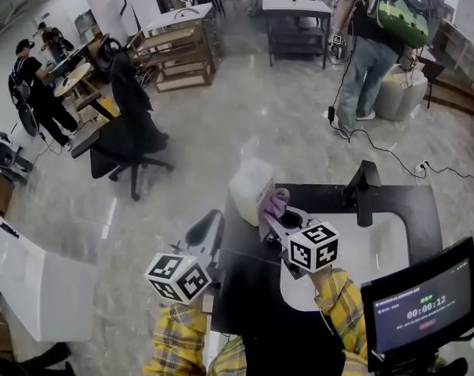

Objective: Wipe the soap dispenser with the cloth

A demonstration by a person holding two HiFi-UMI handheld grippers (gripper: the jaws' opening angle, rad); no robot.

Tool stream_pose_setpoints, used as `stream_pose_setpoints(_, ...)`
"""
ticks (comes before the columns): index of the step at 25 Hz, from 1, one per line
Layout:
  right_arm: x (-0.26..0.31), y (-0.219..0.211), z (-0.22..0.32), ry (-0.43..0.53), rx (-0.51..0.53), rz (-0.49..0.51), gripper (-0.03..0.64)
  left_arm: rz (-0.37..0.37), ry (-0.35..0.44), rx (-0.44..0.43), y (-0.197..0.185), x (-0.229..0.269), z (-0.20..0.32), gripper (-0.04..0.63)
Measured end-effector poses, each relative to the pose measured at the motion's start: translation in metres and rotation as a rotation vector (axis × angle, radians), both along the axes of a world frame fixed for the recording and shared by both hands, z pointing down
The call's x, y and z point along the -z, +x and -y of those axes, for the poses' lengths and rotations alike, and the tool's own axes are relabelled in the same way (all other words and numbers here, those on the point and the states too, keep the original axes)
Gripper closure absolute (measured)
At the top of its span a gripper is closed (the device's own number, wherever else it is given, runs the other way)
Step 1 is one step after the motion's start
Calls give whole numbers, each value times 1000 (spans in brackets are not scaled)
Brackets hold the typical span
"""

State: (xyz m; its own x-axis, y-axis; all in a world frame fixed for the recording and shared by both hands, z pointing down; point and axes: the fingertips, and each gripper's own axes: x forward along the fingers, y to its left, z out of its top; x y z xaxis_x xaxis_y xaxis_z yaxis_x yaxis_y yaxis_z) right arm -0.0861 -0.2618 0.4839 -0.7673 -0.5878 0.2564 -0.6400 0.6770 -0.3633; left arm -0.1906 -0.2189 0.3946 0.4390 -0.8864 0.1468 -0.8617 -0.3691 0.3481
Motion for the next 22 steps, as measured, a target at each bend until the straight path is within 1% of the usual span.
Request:
stream_pose_setpoints(4, -23, 5, 8, -41, -6, -17, 537, 4, -9, 4, 4, -9, 4, 580)
stream_pose_setpoints(7, -26, 4, 7, -50, -8, -8, 537, 6, -12, 2, 4, -11, 0, 580)
stream_pose_setpoints(11, -32, 5, 13, -50, -13, -20, 537, 32, -2, -19, 8, -11, 8, 580)
stream_pose_setpoints(15, -17, 12, 8, -28, -8, -9, 537, 63, 24, -30, 19, 4, 18, 578)
stream_pose_setpoints(18, 5, 14, 0, 11, 2, -4, 537, 94, 50, -37, 25, 21, 25, 575)
stream_pose_setpoints(20, 19, 17, -5, 35, 5, 4, 537, 118, 64, -45, 32, 29, 31, 556)
stream_pose_setpoints(22, 30, 24, -7, 56, 5, 15, 537, 139, 69, -54, 43, 34, 39, 478)
